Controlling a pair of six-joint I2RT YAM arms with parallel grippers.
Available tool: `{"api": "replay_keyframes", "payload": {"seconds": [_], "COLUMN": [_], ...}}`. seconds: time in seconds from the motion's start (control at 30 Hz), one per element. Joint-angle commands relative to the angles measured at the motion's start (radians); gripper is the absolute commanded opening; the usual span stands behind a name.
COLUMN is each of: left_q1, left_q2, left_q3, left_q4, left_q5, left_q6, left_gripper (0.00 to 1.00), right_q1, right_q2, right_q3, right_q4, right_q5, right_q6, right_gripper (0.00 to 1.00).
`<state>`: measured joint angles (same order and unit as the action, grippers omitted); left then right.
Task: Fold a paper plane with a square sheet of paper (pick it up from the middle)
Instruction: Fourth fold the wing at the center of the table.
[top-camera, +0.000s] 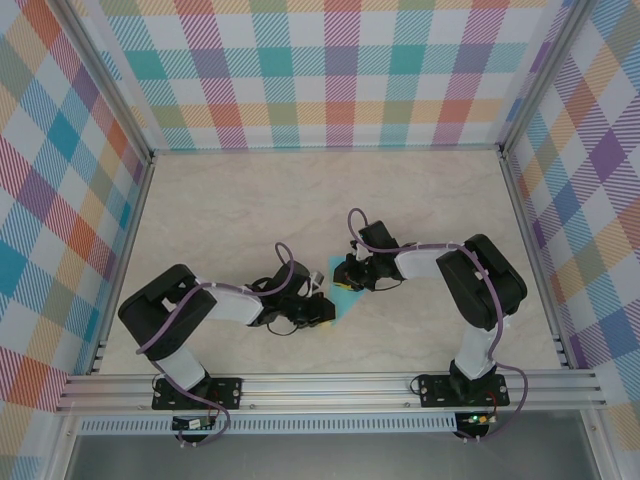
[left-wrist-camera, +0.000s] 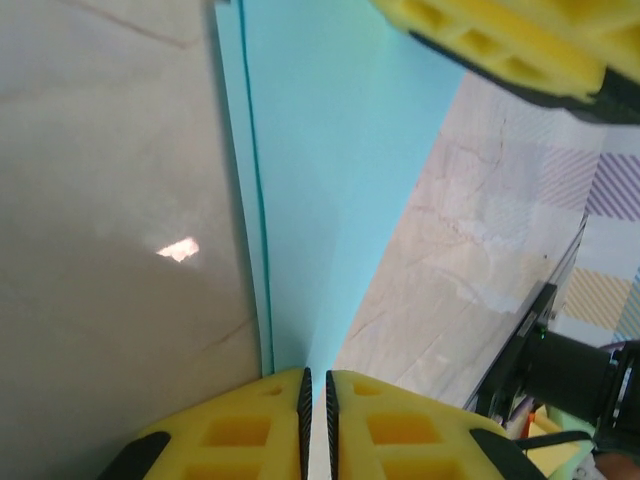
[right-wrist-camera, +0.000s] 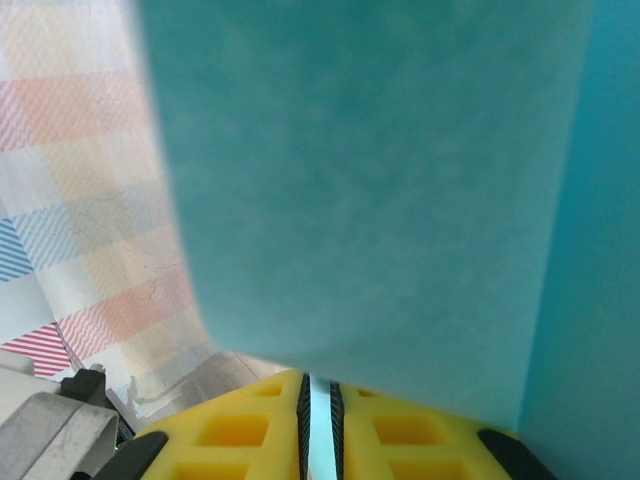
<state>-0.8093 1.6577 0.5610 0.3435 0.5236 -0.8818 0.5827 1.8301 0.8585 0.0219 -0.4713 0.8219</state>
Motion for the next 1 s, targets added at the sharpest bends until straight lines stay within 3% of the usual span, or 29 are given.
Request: {"api": "replay_keyframes", "payload": {"seconds": [0.0, 0.2, 0.5, 0.83, 0.97], "left_q1": [-0.014, -0.017, -0.015, -0.015, -0.017], "left_q2": [-0.02, -0.079, -0.228, -0.034, 0.034], "left_q3": [-0.009, 0.018, 0.062, 0.137, 0.129], "left_q4": [-0.194, -0.31, -0.249, -0.024, -0.026], "left_q5": [0.037, 0.007, -0.086, -0.069, -0.045], "left_q6": [0.078, 0.133, 0.064, -0.012, -0.017], "left_gripper": [0.15, 0.14, 0.17, 0.2, 0.21], "right_q1": [0.006, 0.006, 0.006, 0.006, 0.006], "right_q2": [0.109, 0.107, 0.107, 0.103, 0.106], "right_q3": [-0.061, -0.065, -0.06, -0.068, -0.067], "right_q4": [-0.148, -0.146, -0.146, -0.148, -0.146], "right_q5": [0.117, 0.117, 0.115, 0.116, 0.115], "right_q6": [-0.016, -0.014, -0.014, -0.013, -0.012], "right_gripper": [0.17, 0.17, 0.17, 0.17, 0.17]}}
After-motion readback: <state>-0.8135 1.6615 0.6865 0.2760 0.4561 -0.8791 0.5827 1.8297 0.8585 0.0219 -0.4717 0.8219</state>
